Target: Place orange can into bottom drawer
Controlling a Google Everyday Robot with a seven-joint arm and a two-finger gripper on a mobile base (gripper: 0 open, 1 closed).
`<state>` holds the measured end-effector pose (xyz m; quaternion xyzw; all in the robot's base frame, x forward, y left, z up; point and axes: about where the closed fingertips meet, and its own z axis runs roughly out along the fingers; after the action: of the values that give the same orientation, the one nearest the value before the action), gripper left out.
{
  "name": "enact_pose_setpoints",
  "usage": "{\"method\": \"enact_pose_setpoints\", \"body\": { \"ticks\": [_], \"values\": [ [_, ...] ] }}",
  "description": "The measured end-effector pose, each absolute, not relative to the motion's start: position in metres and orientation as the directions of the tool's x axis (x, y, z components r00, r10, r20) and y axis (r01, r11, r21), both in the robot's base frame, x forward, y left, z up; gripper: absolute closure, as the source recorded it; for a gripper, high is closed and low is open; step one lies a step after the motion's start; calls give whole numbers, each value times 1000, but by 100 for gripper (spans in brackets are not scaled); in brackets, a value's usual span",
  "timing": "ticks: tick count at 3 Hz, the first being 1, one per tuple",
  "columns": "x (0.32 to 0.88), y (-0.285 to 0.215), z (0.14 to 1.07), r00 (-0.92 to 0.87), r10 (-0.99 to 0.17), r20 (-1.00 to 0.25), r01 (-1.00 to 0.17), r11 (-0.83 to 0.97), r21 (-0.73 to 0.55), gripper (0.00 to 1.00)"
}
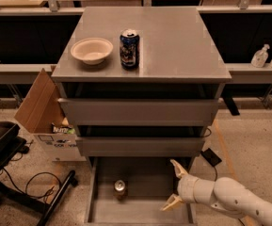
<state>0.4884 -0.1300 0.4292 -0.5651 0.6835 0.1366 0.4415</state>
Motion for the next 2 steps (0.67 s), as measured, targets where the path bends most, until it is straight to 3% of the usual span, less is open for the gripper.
{"method": "enact_pose_setpoints", "body": {
  "ticks": [1,2],
  "values": [
    [488,-130,429,27,-652,-758,-893,326,-312,0],
    [485,-172,450,-28,-684,-729,-854,395,-338,0]
  ]
}}
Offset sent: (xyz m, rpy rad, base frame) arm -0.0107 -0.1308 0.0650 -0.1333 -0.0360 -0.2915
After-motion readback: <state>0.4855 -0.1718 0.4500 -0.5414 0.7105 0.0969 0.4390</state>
